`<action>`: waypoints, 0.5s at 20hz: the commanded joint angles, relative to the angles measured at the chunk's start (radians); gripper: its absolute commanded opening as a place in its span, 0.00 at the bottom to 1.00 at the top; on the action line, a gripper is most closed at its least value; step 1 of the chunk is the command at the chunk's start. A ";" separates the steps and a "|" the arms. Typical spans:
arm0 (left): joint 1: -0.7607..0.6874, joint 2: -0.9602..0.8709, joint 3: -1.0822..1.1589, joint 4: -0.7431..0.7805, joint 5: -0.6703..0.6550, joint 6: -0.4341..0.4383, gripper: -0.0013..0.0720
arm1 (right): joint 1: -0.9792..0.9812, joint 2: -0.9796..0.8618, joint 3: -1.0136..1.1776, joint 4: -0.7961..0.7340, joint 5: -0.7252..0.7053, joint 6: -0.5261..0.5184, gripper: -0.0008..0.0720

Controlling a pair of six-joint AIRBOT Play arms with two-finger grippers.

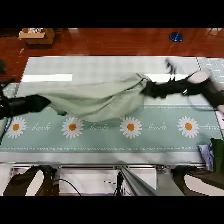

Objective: Fold the shirts.

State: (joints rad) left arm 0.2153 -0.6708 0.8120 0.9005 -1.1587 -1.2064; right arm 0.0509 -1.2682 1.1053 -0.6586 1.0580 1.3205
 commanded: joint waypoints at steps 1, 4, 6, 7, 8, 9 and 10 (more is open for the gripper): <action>0.004 0.010 0.202 0.075 0.031 0.017 0.06 | -0.070 0.188 0.269 0.041 0.082 -0.038 0.05; 0.005 0.013 0.486 0.106 0.032 0.015 0.06 | -0.163 0.332 0.507 -0.028 0.006 0.051 0.05; 0.005 0.013 0.674 0.106 0.032 -0.027 0.06 | -0.227 0.400 0.632 -0.124 0.002 0.119 0.05; 0.005 0.015 0.758 0.106 0.032 -0.050 0.06 | -0.251 0.426 0.670 -0.164 0.012 0.146 0.05; 0.005 0.020 0.829 0.106 0.029 -0.073 0.06 | -0.271 0.452 0.697 -0.192 0.027 0.165 0.05; 0.005 0.029 0.900 0.106 0.016 -0.100 0.06 | -0.288 0.476 0.724 -0.214 0.051 0.179 0.05; 0.005 0.041 0.964 0.106 -0.003 -0.124 0.06 | -0.299 0.495 0.745 -0.230 0.079 0.192 0.05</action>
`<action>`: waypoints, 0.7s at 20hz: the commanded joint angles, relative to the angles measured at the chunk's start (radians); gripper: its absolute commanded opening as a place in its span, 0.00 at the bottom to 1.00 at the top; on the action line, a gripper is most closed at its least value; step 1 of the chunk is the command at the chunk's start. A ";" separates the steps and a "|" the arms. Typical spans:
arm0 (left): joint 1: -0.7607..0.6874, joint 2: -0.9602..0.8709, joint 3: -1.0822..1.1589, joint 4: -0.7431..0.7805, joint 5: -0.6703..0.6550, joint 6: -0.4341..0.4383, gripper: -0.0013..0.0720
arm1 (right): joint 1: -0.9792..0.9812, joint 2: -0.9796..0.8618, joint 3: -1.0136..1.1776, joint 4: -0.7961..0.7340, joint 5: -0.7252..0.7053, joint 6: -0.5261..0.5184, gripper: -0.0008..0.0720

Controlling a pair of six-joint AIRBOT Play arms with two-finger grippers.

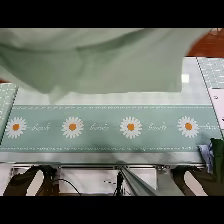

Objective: Fold the shirts.

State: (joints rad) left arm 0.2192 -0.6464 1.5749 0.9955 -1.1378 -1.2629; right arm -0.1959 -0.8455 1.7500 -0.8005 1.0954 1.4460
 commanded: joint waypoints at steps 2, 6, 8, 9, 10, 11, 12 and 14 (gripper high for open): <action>0.001 0.044 0.319 0.034 -0.100 -0.120 0.06 | -0.056 0.108 0.135 -0.137 0.091 0.110 0.05; 0.001 0.093 0.458 0.114 -0.396 -0.277 0.06 | -0.056 0.141 0.204 -0.179 0.332 0.204 0.05; 0.002 0.116 0.462 0.113 -0.496 -0.306 0.06 | -0.056 0.141 0.236 -0.203 0.475 0.204 0.05; 0.002 0.119 0.462 0.113 -0.535 -0.326 0.06 | -0.056 0.141 0.249 -0.227 0.532 0.205 0.05; 0.002 0.119 0.461 0.112 -0.590 -0.357 0.06 | -0.057 0.141 0.261 -0.255 0.599 0.211 0.05; 0.002 0.113 0.461 0.112 -0.652 -0.388 0.06 | -0.056 0.141 0.262 -0.280 0.665 0.211 0.05; 0.002 0.102 0.459 0.112 -0.708 -0.411 0.06 | -0.056 0.134 0.262 -0.312 0.752 0.202 0.05; 0.001 0.094 0.412 0.093 -0.704 -0.421 0.06 | -0.051 0.119 0.244 -0.336 0.762 0.173 0.05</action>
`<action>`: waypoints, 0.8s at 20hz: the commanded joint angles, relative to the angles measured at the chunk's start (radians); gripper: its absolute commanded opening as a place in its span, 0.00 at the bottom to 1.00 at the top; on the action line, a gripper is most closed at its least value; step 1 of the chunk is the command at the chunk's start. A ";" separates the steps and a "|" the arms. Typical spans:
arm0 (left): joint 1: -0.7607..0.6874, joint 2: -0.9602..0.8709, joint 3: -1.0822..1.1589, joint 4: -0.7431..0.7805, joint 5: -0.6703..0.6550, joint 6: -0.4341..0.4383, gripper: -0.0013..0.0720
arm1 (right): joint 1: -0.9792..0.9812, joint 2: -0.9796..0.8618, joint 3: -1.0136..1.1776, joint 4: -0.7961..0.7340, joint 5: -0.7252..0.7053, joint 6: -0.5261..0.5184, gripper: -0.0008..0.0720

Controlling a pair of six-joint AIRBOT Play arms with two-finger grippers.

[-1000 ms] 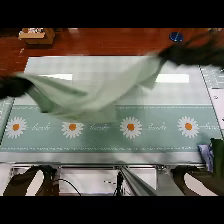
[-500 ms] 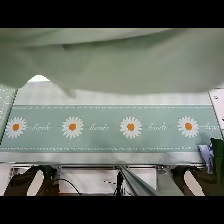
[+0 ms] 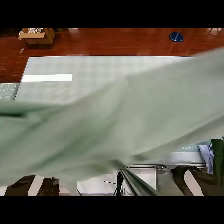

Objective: Fold the shirts.

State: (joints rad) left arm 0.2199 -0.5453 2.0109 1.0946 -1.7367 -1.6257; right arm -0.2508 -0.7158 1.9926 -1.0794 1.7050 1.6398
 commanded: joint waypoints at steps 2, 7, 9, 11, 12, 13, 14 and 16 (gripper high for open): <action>0.000 -0.014 -0.134 -0.006 -0.105 -0.029 0.06 | 0.003 -0.040 -0.057 -0.057 0.152 -0.046 0.05; 0.000 -0.021 -0.640 -0.006 -0.090 0.106 0.06 | 0.003 -0.094 -0.536 -0.108 0.127 -0.153 0.05; 0.000 -0.044 -0.864 -0.026 -0.025 0.136 0.06 | 0.003 -0.162 -0.683 -0.053 0.058 -0.164 0.05; -0.003 -0.086 -1.035 -0.048 0.089 0.172 0.06 | 0.003 -0.283 -0.726 -0.042 -0.024 -0.171 0.05; -0.007 -0.121 -1.094 -0.048 0.175 0.196 0.06 | 0.003 -0.354 -0.722 -0.023 -0.091 -0.187 0.05; -0.016 -0.166 -1.121 -0.048 0.259 0.220 0.06 | 0.003 -0.418 -0.709 0.009 -0.157 -0.199 0.05; -0.027 -0.218 -1.119 -0.051 0.331 0.246 0.06 | 0.003 -0.483 -0.692 0.064 -0.240 -0.206 0.05; -0.050 -0.323 -1.100 -0.111 0.506 0.319 0.06 | 0.003 -0.589 -0.657 0.206 -0.409 -0.210 0.05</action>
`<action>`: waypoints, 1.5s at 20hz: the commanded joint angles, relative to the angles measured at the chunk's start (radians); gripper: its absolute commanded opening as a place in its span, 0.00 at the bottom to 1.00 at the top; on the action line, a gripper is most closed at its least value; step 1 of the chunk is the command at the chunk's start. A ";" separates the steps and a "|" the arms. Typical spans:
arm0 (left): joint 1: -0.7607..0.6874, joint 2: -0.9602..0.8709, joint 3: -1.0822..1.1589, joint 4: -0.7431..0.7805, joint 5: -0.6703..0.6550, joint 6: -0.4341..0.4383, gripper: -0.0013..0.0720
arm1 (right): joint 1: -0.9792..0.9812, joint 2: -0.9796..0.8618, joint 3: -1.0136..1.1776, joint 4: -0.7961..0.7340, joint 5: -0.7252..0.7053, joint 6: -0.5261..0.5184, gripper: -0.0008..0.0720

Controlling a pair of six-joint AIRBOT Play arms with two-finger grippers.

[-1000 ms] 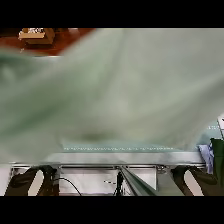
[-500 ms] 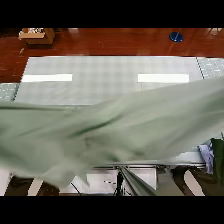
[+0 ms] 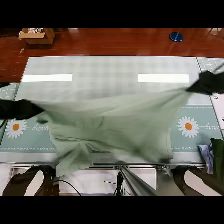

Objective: Fold the shirts.

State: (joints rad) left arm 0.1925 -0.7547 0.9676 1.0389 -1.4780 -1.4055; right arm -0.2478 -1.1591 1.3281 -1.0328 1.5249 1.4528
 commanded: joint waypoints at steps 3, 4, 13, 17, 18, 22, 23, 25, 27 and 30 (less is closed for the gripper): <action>-0.061 -0.269 -0.028 -0.170 0.546 0.221 0.06 | 0.029 -0.262 0.027 0.348 -0.476 -0.056 0.05; -0.073 -0.319 -0.019 -0.184 0.622 0.224 0.06 | 0.045 -0.294 0.034 0.350 -0.545 -0.056 0.05; -0.106 -0.667 0.040 -0.210 0.683 0.223 0.08 | 0.138 -0.488 0.068 0.189 -0.694 -0.149 0.09; -0.056 -0.665 0.080 -0.180 0.562 0.224 1.00 | 0.083 -0.455 0.095 0.167 -0.558 -0.159 0.61; -0.013 -0.657 0.122 -0.139 0.465 0.220 1.00 | 0.055 -0.434 0.121 0.139 -0.488 -0.180 0.61; 0.189 -0.640 0.270 0.109 0.032 0.040 1.00 | -0.048 -0.328 0.225 -0.490 -0.175 -0.192 0.51; 0.240 -0.629 0.253 0.122 -0.021 0.026 1.00 | -0.093 -0.298 0.214 -0.562 -0.130 -0.125 0.51; 0.302 -0.589 0.130 0.087 -0.026 0.020 1.00 | -0.184 -0.265 0.158 -0.489 -0.029 -0.080 0.51; 0.314 -0.560 -0.035 0.069 -0.023 0.045 1.00 | -0.253 -0.249 0.050 -0.389 0.034 -0.107 0.56; 0.312 -0.539 -0.237 0.051 -0.008 0.129 1.00 | -0.313 -0.225 -0.121 -0.242 0.035 -0.153 0.61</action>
State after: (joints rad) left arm 0.4820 -1.3190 0.8913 1.0981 -1.4570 -1.3304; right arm -0.4950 -1.4113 1.3277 -1.3705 1.4929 1.3285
